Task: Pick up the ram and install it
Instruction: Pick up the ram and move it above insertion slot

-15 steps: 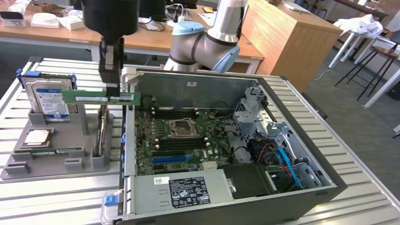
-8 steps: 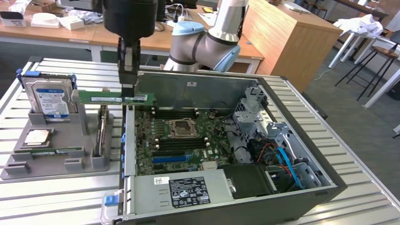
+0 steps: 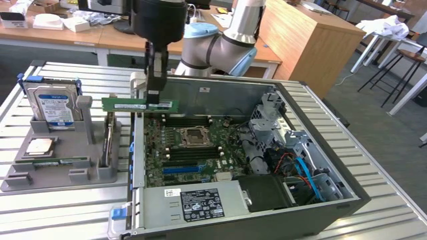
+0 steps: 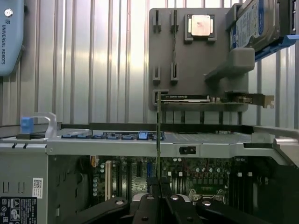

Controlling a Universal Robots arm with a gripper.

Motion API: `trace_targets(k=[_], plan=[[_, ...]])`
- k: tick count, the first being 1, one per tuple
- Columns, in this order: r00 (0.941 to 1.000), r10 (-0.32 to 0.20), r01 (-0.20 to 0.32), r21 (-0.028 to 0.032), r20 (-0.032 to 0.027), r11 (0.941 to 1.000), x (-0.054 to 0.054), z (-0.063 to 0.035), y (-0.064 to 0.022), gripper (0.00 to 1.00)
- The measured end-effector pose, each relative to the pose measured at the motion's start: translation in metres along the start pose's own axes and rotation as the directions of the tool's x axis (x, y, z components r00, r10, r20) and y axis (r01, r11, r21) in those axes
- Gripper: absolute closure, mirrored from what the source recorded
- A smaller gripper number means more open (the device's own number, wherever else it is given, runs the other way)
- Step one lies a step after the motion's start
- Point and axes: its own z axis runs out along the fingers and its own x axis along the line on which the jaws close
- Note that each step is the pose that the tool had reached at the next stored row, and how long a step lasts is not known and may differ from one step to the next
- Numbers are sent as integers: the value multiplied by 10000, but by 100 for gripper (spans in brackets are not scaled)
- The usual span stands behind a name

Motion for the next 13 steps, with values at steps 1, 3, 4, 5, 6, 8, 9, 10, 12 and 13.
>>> trace_targets(k=[1,3,4,5,6,8,9,10,12,13], plan=[[10000,-1,1,0,0,10000,0,-1,-35,89],[10000,1,-1,0,0,10000,0,-2,-102,89],[10000,0,0,-1,0,10000,-1,-3,-137,89],[10000,-1,1,-1,-1,10000,-1,-4,-171,89],[10000,-1,1,-1,-1,10000,-1,-4,-205,89],[10000,1,-1,0,0,10000,-1,-5,-271,89],[10000,0,0,0,0,10000,-2,-6,-307,89],[10000,1,-1,0,0,10000,-2,-7,-347,89],[10000,0,0,0,0,10000,-2,-9,-423,89],[10000,0,0,-1,0,10000,-2,-10,-459,89]])
